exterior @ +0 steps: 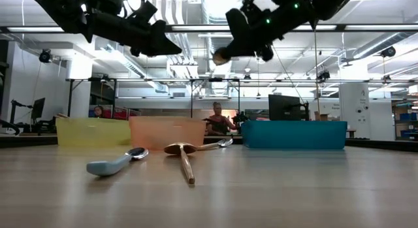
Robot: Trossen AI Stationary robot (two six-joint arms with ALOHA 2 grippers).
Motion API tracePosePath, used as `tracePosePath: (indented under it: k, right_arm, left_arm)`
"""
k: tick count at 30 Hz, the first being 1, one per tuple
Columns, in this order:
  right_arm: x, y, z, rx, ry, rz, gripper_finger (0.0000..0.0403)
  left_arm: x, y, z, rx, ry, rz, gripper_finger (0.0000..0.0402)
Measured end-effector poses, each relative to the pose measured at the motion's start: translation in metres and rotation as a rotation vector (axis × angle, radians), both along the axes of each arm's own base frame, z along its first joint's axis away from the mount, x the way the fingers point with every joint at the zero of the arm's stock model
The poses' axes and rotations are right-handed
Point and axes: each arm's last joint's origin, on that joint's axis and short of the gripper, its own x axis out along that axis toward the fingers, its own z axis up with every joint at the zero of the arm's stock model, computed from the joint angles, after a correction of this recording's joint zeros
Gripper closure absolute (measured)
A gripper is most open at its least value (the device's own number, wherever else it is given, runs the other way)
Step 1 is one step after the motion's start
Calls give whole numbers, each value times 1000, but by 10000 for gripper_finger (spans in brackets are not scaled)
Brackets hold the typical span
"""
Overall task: Sort silverware by color (type)
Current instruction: Put the gold spoon into the yellow bin
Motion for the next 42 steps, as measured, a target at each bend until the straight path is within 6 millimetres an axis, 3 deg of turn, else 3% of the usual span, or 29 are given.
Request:
tracePosePath:
  k: [9, 16, 29, 42]
  right_arm:
    - [12, -2, 35, -122, -66, 24, 394]
    - [31, -6, 45, -200, -77, 32, 394]
    - [70, -16, 49, -290, -20, -55, 394]
    - [80, -18, 60, -301, -52, -58, 394]
  left_arm:
    - [1, -3, -1, -15, 10, -103, 324]
    - [1, -3, -1, -23, 6, -103, 320]
    - [1, -1, -3, -48, 8, -56, 209]
    - [0, 0, -5, -58, 27, -33, 239]
